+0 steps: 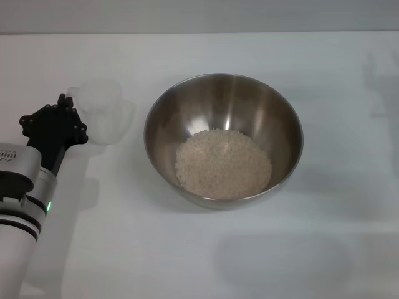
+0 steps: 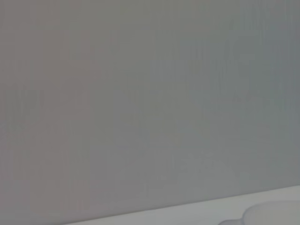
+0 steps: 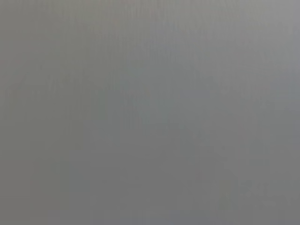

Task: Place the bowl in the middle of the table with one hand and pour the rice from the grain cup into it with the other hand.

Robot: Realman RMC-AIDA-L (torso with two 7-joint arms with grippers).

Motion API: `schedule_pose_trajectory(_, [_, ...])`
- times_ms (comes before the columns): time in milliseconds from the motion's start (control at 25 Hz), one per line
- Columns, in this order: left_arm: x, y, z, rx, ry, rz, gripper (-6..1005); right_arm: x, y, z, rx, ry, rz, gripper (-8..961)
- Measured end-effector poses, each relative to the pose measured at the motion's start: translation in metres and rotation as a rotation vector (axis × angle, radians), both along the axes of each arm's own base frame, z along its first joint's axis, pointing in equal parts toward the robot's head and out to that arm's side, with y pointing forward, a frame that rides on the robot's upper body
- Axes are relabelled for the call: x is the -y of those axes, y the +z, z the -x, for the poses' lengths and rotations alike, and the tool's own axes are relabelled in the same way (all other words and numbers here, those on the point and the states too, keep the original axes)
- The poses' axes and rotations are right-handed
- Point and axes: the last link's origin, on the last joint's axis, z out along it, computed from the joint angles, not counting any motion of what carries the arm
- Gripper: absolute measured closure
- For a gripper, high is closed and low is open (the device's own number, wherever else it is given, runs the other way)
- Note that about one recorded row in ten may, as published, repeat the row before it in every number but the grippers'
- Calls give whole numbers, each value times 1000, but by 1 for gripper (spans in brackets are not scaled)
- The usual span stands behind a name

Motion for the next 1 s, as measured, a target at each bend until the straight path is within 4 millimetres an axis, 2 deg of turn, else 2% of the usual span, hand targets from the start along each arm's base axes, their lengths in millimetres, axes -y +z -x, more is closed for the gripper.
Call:
schedule_pose_trajectory(320, [0,-4,10,61,46,56,969,0,0,0,2,0,1,435])
schedule_pose_trajectory(480, [3,-2,13,67,51,50,784,0,0,0,2,-1,1,435])
schedule_pose_trajectory(640, [7,1,14,78,51,29,705,0,0,-1,1,-2,0,436])
schedule_pose_trajectory(720, [15,4,15,92,42,1,665,0,0,-1,4,-5,0,436])
schedule_pose_trajectory(1000, [37,8,20,142,32,-30,641,0,1,-3,2,-12,-2,434])
